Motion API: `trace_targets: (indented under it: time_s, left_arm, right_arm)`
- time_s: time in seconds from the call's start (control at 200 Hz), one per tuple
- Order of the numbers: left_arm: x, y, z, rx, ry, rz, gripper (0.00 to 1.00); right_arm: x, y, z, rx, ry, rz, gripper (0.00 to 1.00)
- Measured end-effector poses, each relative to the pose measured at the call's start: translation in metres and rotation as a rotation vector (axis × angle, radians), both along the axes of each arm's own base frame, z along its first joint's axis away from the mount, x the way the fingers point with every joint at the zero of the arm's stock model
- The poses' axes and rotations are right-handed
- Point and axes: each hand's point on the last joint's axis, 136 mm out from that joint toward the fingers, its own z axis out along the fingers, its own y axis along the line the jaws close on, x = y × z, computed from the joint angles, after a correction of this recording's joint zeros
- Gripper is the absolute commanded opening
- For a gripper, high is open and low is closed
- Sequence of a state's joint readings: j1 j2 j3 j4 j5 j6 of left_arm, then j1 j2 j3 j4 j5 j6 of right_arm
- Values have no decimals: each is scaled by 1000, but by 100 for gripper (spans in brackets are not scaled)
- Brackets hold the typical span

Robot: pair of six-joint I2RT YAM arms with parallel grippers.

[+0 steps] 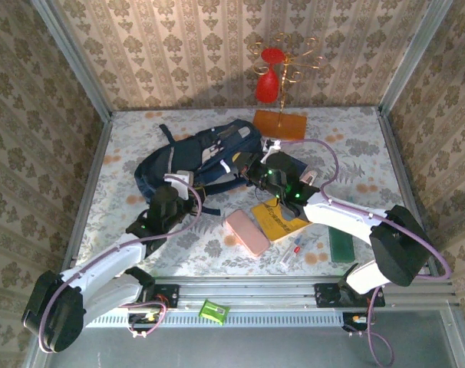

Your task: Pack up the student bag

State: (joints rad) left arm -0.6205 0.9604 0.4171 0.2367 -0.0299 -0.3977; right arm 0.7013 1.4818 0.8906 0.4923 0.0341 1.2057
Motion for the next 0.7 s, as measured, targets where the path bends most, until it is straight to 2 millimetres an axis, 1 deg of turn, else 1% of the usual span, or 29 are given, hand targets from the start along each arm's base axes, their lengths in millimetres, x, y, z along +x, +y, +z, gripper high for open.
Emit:
trace_targets:
  time_s: [0.03,0.19,0.315,0.465,0.645,0.7]
  left_arm:
    - [0,0,0,1,-1,-3,0]
    - [-3,2,1,-1,-7,-13,0]
    - [-6,13,-4,8,11,10,0]
    - [-7,29,-18,43,67,44,0]
    - [-7,49,-36,97,137,94,0]
    - [-7,56,-42,109,161,114,0]
  right_arm:
    - [0,-1,-2,-3,2,-4,5]
    - [0,-8,-15,-14,11,-26,4]
    - [0,-15,-27,-29,26,-39,4]
    - [4,-29,-41,-50,46,-63,3]
    - [13,-55,-60,-112,75,-98,3]
    - [16,-62,-63,-129,81,-104,3]
